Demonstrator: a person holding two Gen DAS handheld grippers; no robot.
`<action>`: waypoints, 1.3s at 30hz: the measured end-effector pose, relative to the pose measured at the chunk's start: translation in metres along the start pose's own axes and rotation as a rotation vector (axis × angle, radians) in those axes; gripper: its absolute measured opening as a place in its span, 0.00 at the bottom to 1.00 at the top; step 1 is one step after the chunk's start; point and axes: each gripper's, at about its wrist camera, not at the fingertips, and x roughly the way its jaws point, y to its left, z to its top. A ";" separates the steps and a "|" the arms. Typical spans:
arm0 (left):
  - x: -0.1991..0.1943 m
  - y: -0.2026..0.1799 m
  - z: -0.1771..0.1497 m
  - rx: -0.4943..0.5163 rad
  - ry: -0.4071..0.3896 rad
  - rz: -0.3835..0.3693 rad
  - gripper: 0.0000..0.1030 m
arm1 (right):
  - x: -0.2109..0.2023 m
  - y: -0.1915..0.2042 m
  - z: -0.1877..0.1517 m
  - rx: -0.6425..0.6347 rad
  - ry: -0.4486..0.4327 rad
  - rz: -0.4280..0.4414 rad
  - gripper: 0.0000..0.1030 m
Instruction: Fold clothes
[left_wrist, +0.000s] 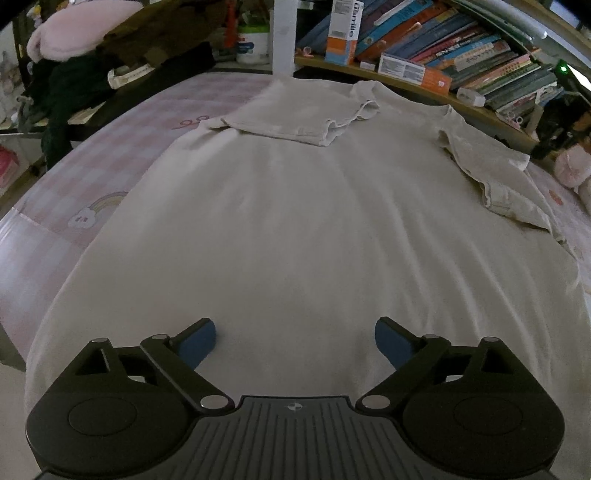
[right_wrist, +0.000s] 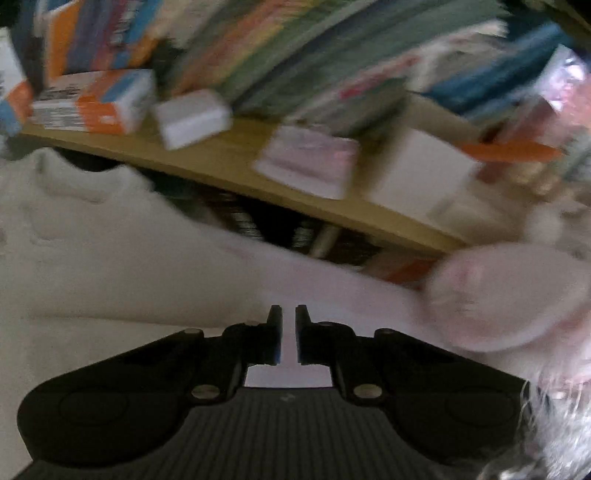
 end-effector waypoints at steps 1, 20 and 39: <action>0.001 -0.001 0.001 0.004 0.001 -0.001 0.93 | 0.000 -0.007 -0.002 0.018 -0.008 0.006 0.07; -0.001 -0.014 -0.003 0.055 0.007 -0.014 0.93 | 0.010 -0.018 -0.019 0.199 -0.059 0.108 0.03; 0.002 -0.012 0.001 0.042 -0.003 -0.032 0.95 | -0.083 0.027 -0.119 -0.094 -0.293 0.221 0.38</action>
